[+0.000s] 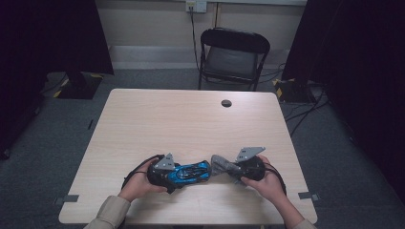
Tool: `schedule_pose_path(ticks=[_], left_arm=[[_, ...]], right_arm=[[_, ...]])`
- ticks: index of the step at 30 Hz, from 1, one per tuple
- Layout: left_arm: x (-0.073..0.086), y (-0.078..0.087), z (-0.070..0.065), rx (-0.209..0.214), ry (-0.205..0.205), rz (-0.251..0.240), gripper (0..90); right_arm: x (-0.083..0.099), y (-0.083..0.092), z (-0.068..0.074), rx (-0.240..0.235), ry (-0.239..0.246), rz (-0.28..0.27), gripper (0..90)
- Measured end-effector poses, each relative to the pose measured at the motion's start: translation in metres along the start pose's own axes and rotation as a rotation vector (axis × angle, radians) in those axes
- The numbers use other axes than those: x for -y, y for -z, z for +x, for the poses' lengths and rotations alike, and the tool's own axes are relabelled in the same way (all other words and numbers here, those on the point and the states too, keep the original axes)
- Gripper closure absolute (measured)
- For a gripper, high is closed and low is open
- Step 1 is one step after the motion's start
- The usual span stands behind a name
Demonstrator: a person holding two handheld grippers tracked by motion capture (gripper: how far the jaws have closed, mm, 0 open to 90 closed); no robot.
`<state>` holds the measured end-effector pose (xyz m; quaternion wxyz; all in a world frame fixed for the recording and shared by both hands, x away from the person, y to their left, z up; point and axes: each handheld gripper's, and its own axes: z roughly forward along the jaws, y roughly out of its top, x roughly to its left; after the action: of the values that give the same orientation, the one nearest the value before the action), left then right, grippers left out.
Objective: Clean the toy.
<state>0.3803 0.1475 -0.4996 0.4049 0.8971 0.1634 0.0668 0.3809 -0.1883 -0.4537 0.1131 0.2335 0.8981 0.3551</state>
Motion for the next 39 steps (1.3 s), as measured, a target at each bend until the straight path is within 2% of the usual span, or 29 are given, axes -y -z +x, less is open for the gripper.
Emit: schedule_pose_path(ticks=[6, 10, 18, 21, 25, 29, 30, 36, 39], left_arm=[[0.0, 0.002, -0.001, 0.007, 0.011, -0.006, 22.3], [-0.003, 0.005, -0.002, 0.004, -0.004, -0.013, 22.5], [-0.004, 0.008, -0.002, 0.013, 0.015, -0.042, 23.2], [-0.002, 0.007, -0.002, 0.017, 0.02, -0.052, 23.4], [0.0, 0.006, -0.002, 0.013, -0.01, -0.039, 23.5], [0.003, 0.005, -0.002, 0.011, -0.017, -0.045, 23.4], [0.003, 0.005, -0.002, 0.01, -0.015, -0.033, 23.3], [0.003, 0.004, -0.002, 0.009, -0.007, -0.012, 23.1], [0.004, 0.005, -0.002, 0.012, 0.004, -0.016, 23.1]], right_arm=[[-0.009, 0.009, 0.002, 0.005, 0.014, -0.022, 71.1], [-0.018, 0.01, 0.005, -0.003, 0.023, -0.041, 71.2], [-0.049, 0.013, 0.018, -0.059, 0.057, -0.119, 71.2], [-0.059, 0.004, 0.026, -0.098, 0.079, -0.114, 71.2], [-0.066, -0.015, 0.039, -0.142, 0.122, -0.097, 71.2], [-0.072, -0.032, 0.051, -0.179, 0.145, -0.09, 71.1], [-0.074, -0.036, 0.053, -0.189, 0.147, -0.091, 71.1], [-0.078, -0.058, 0.066, -0.196, 0.203, -0.037, 71.0], [-0.081, -0.061, 0.069, -0.196, 0.229, -0.024, 71.0]])
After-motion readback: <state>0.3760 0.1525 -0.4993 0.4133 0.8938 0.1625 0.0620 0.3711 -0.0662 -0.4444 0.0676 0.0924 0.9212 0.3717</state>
